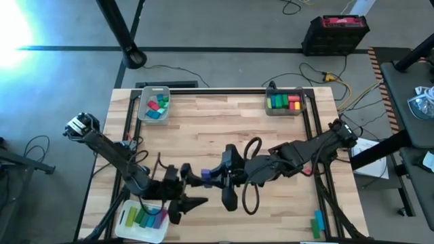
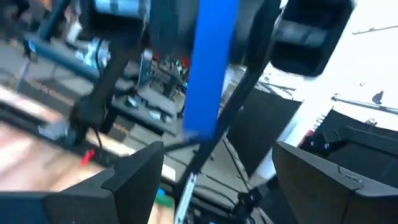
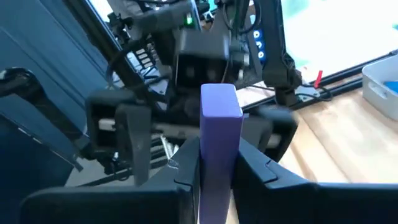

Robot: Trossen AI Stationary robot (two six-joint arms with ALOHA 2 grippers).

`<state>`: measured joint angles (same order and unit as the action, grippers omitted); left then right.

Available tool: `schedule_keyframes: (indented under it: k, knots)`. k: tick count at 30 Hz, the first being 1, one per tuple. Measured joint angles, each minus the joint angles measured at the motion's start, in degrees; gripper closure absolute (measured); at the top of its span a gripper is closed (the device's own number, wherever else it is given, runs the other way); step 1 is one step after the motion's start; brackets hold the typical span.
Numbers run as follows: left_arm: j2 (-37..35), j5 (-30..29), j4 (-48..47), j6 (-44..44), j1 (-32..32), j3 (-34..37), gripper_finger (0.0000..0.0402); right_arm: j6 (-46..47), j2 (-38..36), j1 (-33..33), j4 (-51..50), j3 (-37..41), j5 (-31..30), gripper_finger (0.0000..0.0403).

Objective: Sort blocks
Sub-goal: Put the purple rectangular block into the white bin

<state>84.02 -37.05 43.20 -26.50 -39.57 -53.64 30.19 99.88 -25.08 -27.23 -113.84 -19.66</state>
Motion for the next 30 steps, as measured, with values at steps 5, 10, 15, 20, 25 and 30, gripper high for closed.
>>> schedule_keyframes:
  k: [5, 10, 15, 20, 25, 30]
  knots:
    - [-1.5, -6.2, -0.8, 7.4, 0.1, -2.1, 0.0127, 4.3, 0.0, 0.2, 0.0, 0.4, 0.2, 0.0348]
    - [-4.2, -6.5, -3.8, 8.7, 0.1, -2.3, 0.0182, 6.3, 0.0, 0.6, 1.8, 0.5, -0.1, 0.0348]
    - [-4.6, -5.6, -4.7, 8.6, 0.2, -2.3, 0.0246, 7.5, 0.0, 1.2, 2.6, 0.6, 0.1, 0.0349]
    - [-4.5, -6.1, -4.7, 8.8, 0.4, -2.2, 0.0278, 9.0, 0.4, 1.9, 2.7, 0.9, 0.2, 0.0349]
    - [-4.5, -5.9, -5.8, 9.6, 0.7, -2.5, 0.0302, 9.6, 0.4, 2.3, 2.7, 1.0, 0.4, 0.0349]
    - [-4.5, -5.3, -5.7, 8.6, 0.8, -2.5, 0.0349, 8.9, 0.4, 2.6, 2.9, 1.0, 0.9, 0.0348]
